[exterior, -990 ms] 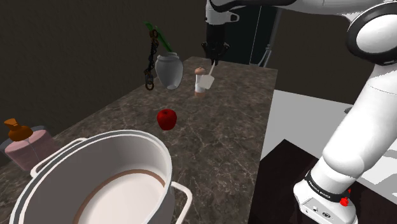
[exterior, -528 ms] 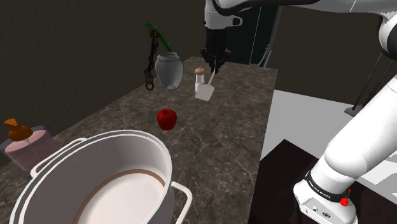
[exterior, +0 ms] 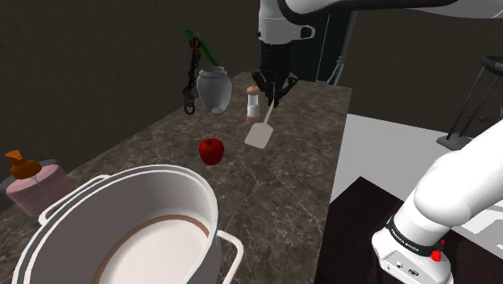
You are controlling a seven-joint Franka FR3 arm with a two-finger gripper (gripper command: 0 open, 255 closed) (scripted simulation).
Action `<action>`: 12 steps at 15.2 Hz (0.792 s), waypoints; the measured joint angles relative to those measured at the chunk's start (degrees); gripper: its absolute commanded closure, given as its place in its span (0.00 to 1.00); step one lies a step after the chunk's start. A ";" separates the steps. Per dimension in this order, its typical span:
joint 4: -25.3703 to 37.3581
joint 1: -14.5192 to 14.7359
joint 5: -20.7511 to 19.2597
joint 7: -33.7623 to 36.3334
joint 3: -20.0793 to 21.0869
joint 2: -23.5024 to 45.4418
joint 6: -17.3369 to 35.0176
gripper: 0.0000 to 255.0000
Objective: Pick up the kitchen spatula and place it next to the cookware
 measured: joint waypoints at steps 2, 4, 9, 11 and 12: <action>-2.15 1.10 1.19 1.89 1.14 -2.26 0.06 1.00; -3.25 2.19 2.32 3.99 2.45 -4.07 -0.46 1.00; -4.45 4.62 4.70 9.36 6.00 -6.80 -1.52 1.00; -4.77 5.76 5.88 12.02 7.81 -7.94 -2.07 1.00; -4.88 6.23 6.37 13.10 8.52 -8.45 -2.34 1.00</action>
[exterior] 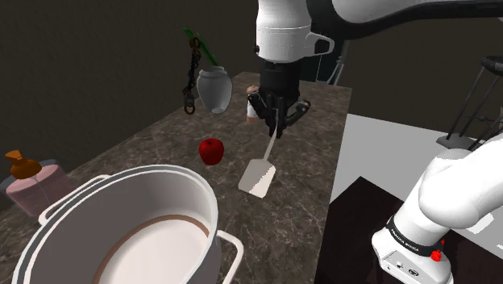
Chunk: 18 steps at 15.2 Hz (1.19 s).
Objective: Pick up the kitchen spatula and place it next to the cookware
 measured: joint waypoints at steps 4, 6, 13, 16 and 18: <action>-0.20 1.77 1.93 4.59 3.24 -1.38 -0.58 1.00; -1.56 2.03 2.27 5.23 3.90 -1.52 0.71 1.00; -7.52 2.60 3.14 5.14 4.58 -2.47 5.81 1.00; -9.82 2.73 3.40 5.08 4.92 -2.55 8.04 1.00; -11.30 2.83 3.57 5.09 5.20 -2.57 9.52 1.00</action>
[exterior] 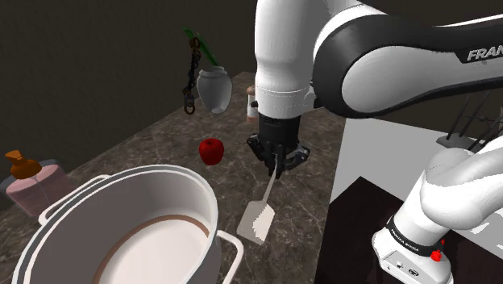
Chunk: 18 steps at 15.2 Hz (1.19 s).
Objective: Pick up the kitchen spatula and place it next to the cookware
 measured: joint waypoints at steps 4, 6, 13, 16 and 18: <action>-2.90 0.12 0.28 0.12 0.72 0.26 3.17 1.00; -4.42 0.25 0.49 0.17 1.06 0.28 4.71 1.00; -8.76 0.27 0.77 0.53 2.47 1.36 10.10 1.00; -10.43 0.10 0.68 0.74 3.17 2.22 12.58 1.00; -11.62 0.08 0.71 1.07 3.79 2.79 14.31 1.00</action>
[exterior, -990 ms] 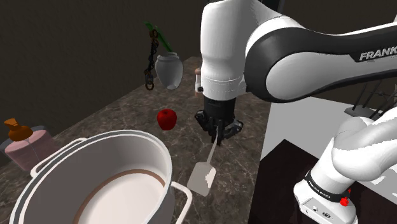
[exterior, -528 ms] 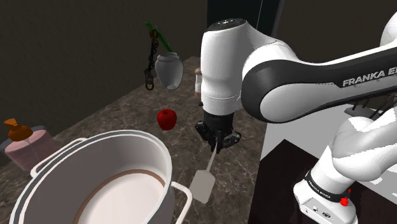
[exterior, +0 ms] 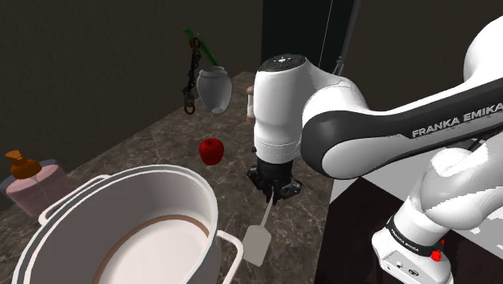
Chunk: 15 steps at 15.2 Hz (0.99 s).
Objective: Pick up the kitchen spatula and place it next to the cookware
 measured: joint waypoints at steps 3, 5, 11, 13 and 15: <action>-1.54 -0.14 -0.12 0.51 0.92 1.03 2.51 1.00; -2.44 -0.28 -0.25 0.78 1.43 1.71 4.03 1.00; -5.34 -1.06 -1.12 1.73 3.15 4.46 9.42 1.00; -6.16 -1.31 -1.47 2.12 3.70 5.35 11.02 1.00; -6.84 -1.65 -2.07 3.00 4.62 6.68 12.87 1.00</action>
